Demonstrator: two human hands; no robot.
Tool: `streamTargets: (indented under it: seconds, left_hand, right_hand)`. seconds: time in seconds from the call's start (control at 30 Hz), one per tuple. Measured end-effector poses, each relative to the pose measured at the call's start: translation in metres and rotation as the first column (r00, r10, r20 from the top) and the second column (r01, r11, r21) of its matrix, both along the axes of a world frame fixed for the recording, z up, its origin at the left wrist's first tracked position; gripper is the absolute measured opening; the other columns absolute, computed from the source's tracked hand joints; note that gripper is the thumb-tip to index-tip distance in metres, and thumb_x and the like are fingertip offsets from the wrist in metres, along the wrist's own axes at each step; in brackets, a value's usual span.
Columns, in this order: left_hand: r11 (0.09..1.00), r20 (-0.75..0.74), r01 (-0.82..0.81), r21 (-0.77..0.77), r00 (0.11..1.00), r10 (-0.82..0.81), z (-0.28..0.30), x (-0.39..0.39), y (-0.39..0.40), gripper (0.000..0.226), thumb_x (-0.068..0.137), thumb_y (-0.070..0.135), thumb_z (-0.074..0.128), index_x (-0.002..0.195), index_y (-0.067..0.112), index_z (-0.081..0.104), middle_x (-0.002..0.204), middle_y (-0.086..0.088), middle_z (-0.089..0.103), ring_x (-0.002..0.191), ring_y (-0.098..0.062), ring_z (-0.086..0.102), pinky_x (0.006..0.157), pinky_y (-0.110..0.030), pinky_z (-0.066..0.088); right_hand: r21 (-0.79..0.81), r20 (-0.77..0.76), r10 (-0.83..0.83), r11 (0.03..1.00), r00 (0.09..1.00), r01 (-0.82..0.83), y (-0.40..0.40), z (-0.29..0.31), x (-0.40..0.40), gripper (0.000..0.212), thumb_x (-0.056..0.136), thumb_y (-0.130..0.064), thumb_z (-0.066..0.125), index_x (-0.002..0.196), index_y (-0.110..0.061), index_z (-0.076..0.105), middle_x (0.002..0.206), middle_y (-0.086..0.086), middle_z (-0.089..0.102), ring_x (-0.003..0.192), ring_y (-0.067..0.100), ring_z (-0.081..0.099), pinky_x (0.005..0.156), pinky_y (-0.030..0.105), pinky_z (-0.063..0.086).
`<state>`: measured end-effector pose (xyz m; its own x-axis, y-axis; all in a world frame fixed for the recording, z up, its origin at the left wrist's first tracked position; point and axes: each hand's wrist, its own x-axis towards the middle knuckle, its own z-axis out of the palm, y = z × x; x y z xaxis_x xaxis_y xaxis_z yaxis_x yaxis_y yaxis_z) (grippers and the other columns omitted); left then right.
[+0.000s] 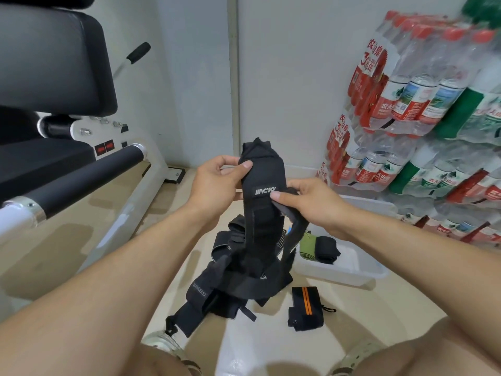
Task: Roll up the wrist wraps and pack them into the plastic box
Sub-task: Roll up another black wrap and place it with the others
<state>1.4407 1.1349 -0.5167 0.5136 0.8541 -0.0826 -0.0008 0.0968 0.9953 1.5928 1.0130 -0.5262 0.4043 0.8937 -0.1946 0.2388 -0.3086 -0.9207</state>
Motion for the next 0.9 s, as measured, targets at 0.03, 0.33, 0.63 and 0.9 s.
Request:
streamTargets:
  seconds: [0.03,0.33,0.63,0.9]
  left_hand:
    - [1.0,-0.002,-0.012,-0.022,1.0,0.012,0.0,0.001,0.001,0.021,0.096,0.025,0.07,0.106,0.008,0.061,0.085,-0.005,0.078,0.069,-0.016,0.072,0.062,-0.028,0.057]
    - [0.92,-0.338,0.378,-0.105,0.857,-0.39,-0.019,-0.007,0.003,0.017,0.091,0.028,0.076,0.097,0.014,0.069,0.091,-0.003,0.078,0.094,-0.023,0.073,0.094,-0.047,0.057]
    - [0.997,-0.264,-0.077,-0.028,0.962,0.067,-0.012,-0.006,0.012,0.01,0.094,0.027,0.072,0.093,0.02,0.065,0.087,-0.003,0.076,0.068,-0.015,0.067,0.056,-0.023,0.049]
    - [0.973,-0.115,-0.141,-0.181,0.986,0.121,-0.008,-0.002,0.012,0.018,0.103,0.015,0.056,0.12,0.013,0.062,0.102,-0.009,0.075,0.082,-0.025,0.072,0.078,-0.044,0.061]
  right_hand:
    - [0.013,-0.021,-0.032,0.999,0.999,0.032,0.002,0.001,-0.001,0.015,0.097,-0.027,0.069,0.106,-0.019,0.078,0.091,-0.002,0.08,0.085,0.012,0.076,0.076,0.025,0.059]
    - [0.078,-0.522,-0.245,0.94,0.817,0.332,0.012,0.026,0.008,0.016,0.098,-0.025,0.067,0.092,-0.011,0.071,0.062,-0.002,0.065,0.052,0.012,0.063,0.051,0.022,0.053]
    - [-0.085,-0.168,-0.148,0.987,0.975,0.136,0.002,0.004,0.035,0.019,0.099,-0.023,0.067,0.116,-0.017,0.072,0.078,-0.001,0.07,0.067,0.006,0.062,0.064,0.018,0.05]
    - [-0.061,-0.139,-0.003,0.998,0.99,-0.006,0.004,0.01,0.004,0.011,0.09,-0.023,0.077,0.094,-0.015,0.071,0.09,0.006,0.077,0.084,0.019,0.073,0.081,0.035,0.058]
